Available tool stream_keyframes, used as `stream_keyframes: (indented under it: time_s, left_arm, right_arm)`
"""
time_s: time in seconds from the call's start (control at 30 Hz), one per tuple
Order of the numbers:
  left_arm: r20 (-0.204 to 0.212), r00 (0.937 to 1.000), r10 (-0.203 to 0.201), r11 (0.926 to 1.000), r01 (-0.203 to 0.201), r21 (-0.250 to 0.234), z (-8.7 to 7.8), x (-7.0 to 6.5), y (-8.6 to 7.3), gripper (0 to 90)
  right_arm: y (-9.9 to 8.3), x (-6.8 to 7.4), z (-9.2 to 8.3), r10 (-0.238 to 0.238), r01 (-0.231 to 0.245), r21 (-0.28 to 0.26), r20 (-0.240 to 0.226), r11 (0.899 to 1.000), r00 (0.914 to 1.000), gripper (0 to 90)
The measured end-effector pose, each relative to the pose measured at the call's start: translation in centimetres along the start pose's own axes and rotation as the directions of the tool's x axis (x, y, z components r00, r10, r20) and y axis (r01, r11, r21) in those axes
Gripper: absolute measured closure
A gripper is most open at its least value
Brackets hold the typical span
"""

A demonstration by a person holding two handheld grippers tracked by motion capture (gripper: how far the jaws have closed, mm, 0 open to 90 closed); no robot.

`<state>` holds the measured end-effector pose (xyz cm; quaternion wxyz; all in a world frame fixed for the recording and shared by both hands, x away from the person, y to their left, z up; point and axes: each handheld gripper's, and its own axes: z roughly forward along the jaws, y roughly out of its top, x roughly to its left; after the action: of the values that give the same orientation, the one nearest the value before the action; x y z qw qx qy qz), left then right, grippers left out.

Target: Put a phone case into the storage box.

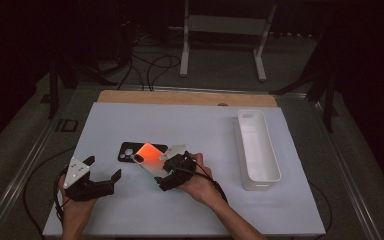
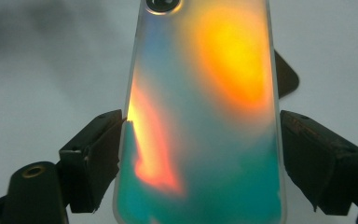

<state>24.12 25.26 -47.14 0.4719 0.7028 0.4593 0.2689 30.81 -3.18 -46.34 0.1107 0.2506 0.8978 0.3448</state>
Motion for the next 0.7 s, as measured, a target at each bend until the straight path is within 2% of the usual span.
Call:
stream_keyframes:
  time_s: [0.13, 0.27, 0.37, 0.5, 0.63, 0.7]
  left_arm:
    - [0.022, 0.9997, -0.011, 0.9999, 0.01, 0.012, 0.0, -0.5, 0.4, 0.0]
    - [0.041, 0.9991, -0.004, 0.9999, 0.003, 0.015, 0.0, -1.0, 0.9, 0.0]
    - [0.056, 0.9984, -0.006, 0.9994, 0.004, 0.033, 0.3, -1.7, 1.9, 0.0]
    - [0.085, 0.9964, -0.011, 0.9996, 0.008, 0.028, 0.7, -2.4, 3.2, 0.0]
    - [0.098, 0.9952, 0.007, 0.9996, -0.01, 0.028, 1.1, -3.2, 4.3, 0.0]
    - [0.121, 0.9925, 0.013, 0.9997, -0.016, 0.017, 1.6, -4.0, 5.4, 0.0]
  right_arm:
    - [-0.5, -0.4, -1.0, 0.006, -0.006, -0.025, 0.016, 1.0, 0.9998, 16.8]
    - [-0.9, -0.8, -1.9, 0.012, -0.011, -0.045, 0.032, 0.999, 0.9994, 16.9]
    - [-1.6, -1.5, -3.2, 0.033, -0.029, -0.077, 0.058, 0.997, 0.9978, 16.9]
    - [-2.0, -2.2, -4.5, 0.051, -0.042, -0.116, 0.079, 0.992, 0.9955, 16.9]
    - [-2.1, -2.8, -5.5, 0.061, -0.048, -0.152, 0.077, 0.987, 0.9952, 16.8]
    - [-2.1, -3.0, -5.8, 0.068, -0.054, -0.169, 0.077, 0.984, 0.9948, 16.8]
